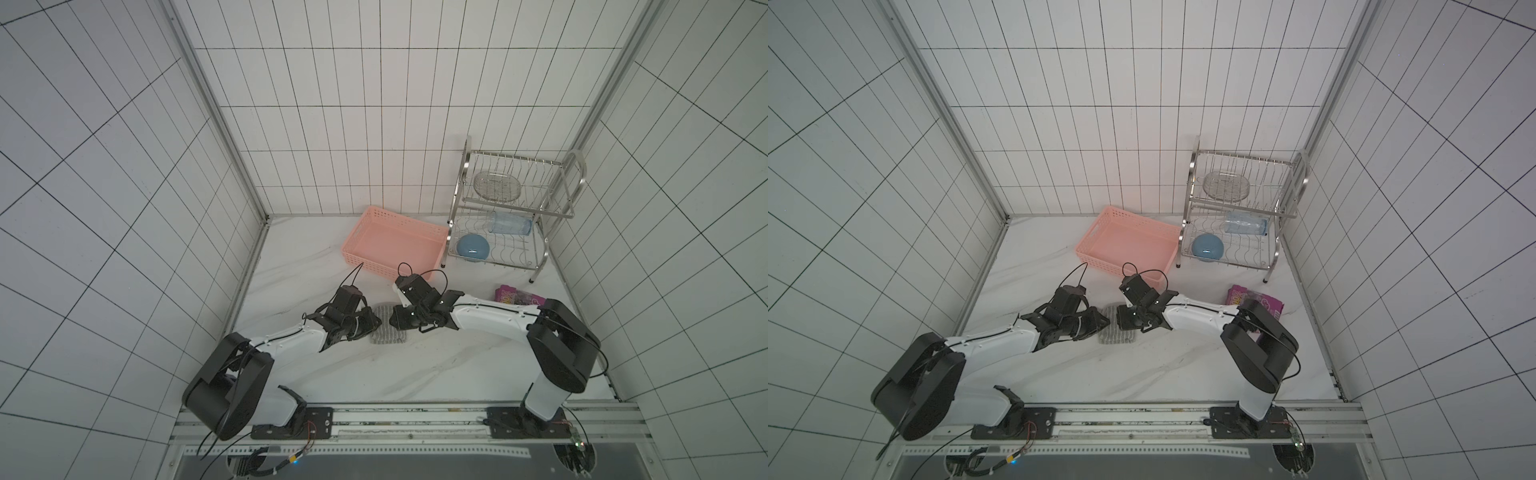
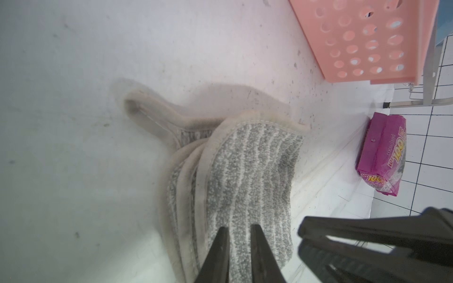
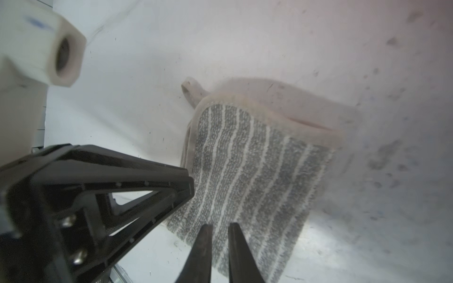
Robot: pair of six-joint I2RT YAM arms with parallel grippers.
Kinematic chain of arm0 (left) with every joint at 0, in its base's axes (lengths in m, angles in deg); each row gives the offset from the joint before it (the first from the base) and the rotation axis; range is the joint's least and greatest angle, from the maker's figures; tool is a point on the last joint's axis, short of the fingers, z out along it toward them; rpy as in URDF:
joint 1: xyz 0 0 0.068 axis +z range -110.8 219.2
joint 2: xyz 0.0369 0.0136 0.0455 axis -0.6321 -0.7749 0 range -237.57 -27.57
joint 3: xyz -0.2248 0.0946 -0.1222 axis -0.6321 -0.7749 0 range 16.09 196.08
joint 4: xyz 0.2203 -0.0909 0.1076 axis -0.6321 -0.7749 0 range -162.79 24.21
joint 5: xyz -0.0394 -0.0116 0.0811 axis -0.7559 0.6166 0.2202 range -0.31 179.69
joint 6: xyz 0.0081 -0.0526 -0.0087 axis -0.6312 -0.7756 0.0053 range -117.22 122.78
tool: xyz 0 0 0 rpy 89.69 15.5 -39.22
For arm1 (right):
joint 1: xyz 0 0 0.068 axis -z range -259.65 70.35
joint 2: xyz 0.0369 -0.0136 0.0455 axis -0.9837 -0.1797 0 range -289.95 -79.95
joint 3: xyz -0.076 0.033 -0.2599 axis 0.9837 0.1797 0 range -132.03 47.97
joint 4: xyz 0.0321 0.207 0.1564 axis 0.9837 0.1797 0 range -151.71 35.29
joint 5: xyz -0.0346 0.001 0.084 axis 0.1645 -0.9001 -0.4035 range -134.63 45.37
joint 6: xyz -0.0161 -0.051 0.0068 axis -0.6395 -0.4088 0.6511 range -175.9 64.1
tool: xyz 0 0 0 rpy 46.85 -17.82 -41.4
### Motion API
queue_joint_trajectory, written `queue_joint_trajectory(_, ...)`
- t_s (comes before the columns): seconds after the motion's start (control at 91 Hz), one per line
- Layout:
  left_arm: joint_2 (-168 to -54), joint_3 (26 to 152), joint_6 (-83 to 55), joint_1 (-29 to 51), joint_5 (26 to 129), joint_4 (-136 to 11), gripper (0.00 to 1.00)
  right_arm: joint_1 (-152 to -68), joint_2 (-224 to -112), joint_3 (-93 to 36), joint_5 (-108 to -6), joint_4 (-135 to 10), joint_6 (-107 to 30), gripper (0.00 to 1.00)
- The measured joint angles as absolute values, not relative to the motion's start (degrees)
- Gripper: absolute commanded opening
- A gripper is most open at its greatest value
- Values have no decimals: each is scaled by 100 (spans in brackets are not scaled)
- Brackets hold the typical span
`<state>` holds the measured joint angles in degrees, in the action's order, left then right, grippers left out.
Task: Fold the square dishcloth
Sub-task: Smooth out the cleaning item at the center of the board.
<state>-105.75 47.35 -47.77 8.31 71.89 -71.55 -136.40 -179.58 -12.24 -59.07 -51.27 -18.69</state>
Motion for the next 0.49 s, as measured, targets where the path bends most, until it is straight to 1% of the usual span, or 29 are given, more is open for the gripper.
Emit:
queue_joint_trajectory(0.099, -10537, 4731, -4799, 831, 7209, -7219, 13, -13705, -18122, -1132, -6005, -5258, -1764, 17)
queue_joint_trajectory(0.231, -10520, 4600, -4825, 831, 7209, -7256, 8, -13703, -18236, -986, -6040, -5320, -1659, 16)
queue_joint_trajectory(0.495, -10520, 4250, -4884, 988, 7204, -7284, 7, -13703, -18334, -911, -6047, -5505, -1519, 16)
